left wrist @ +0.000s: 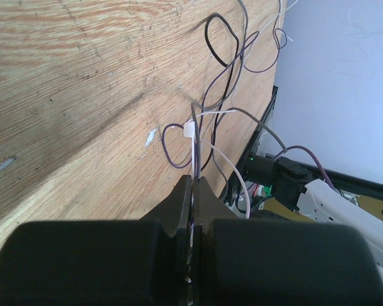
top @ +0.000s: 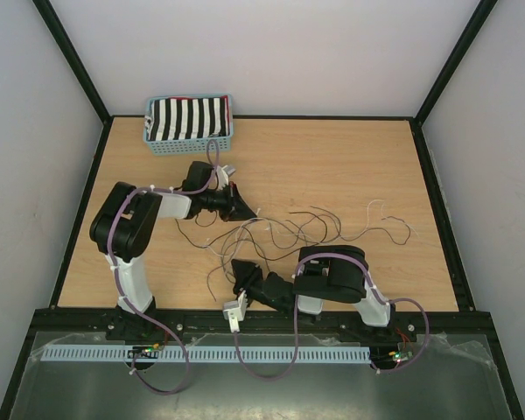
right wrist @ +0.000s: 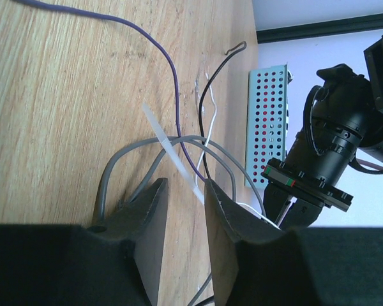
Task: Zip-tie the wires
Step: Tie the cable at the center of the board.
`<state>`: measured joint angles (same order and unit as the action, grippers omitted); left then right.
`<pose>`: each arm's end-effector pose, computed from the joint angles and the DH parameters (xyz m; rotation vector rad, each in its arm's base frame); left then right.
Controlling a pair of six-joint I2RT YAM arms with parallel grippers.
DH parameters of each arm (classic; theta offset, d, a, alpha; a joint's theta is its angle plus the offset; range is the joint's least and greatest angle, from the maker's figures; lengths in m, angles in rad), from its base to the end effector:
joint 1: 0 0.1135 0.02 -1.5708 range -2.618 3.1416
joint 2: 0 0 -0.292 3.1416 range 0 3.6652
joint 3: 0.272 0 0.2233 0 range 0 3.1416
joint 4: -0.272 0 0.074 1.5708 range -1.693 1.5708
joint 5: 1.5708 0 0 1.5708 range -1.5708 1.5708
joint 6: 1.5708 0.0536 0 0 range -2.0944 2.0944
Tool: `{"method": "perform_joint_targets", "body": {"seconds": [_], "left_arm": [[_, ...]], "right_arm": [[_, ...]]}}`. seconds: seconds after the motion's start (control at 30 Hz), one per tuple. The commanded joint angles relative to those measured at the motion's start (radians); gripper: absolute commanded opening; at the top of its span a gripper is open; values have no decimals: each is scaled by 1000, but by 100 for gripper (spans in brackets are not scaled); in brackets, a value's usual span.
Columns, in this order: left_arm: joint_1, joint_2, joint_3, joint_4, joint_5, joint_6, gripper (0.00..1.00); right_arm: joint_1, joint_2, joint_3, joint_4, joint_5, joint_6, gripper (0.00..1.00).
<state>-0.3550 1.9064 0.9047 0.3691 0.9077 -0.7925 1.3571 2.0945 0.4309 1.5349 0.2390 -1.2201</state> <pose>0.3312 -0.1678 0.1771 0.0567 2.4001 -1.5960 0.0826 0.3206 0.1305 -1.5711 0.6409 -0.1006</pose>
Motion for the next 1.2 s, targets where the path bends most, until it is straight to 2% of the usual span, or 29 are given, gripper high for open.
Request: {"method": "perform_joint_targets", "body": {"seconds": [0.0,1.17], "left_arm": [[-4,-1,33,1,-4,-8,0],[-10,5,22,7,-44,-34,0]], "right_arm": [[6,-7,-28,-62,21,16,40],[50,22,38,-31,21,-9,31]]}}
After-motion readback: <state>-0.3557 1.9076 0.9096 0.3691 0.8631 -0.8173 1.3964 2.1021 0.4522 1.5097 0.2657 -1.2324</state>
